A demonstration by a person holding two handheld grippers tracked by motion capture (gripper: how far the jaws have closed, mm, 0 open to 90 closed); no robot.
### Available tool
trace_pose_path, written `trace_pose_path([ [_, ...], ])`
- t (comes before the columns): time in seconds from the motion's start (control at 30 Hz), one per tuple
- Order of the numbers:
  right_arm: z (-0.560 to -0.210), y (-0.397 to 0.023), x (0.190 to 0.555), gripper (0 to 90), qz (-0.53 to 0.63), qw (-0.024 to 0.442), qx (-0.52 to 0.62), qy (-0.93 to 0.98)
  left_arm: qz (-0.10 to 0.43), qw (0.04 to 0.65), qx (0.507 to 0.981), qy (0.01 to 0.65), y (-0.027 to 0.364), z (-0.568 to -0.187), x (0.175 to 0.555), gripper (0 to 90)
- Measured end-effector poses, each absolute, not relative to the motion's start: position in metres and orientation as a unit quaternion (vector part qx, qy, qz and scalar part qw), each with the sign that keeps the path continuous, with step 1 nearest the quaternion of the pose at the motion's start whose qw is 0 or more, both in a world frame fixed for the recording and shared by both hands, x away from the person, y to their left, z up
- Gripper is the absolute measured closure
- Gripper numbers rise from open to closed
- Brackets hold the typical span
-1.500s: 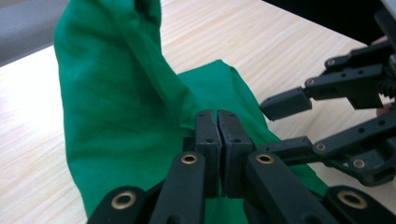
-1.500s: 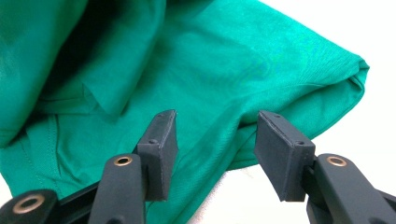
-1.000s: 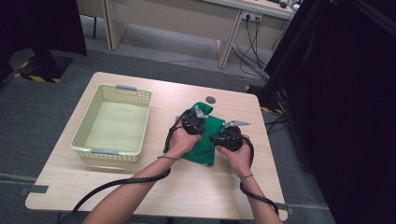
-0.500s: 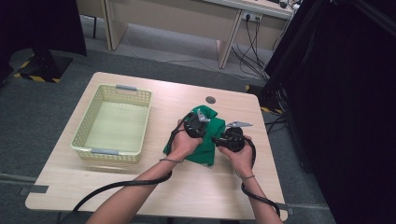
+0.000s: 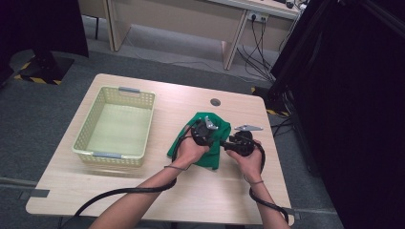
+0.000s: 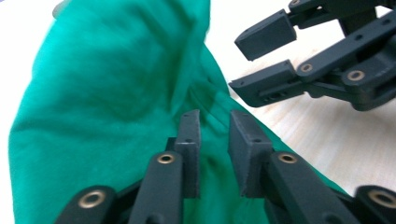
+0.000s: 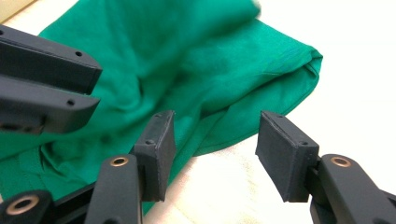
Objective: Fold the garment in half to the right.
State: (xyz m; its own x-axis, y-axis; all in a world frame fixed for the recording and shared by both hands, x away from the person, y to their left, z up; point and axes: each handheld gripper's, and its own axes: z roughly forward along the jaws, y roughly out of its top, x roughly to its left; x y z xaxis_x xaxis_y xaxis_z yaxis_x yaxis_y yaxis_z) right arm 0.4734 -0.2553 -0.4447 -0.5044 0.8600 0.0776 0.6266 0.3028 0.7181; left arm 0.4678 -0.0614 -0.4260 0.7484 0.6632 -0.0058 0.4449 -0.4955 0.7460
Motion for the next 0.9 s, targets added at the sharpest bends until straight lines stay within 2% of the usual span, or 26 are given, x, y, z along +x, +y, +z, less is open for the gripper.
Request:
trace_pose_path([
  [0.33,-0.443,-0.259,0.476,45.1,0.361,0.163,0.475,0.786,0.153,0.375,0.857,0.318,-0.049,-0.418,0.457,59.6],
  [0.9,-0.423,-0.262,0.488,41.6,0.375,0.167,0.474,0.779,0.17,0.335,0.863,0.339,0.011,-0.447,0.422,49.0],
])
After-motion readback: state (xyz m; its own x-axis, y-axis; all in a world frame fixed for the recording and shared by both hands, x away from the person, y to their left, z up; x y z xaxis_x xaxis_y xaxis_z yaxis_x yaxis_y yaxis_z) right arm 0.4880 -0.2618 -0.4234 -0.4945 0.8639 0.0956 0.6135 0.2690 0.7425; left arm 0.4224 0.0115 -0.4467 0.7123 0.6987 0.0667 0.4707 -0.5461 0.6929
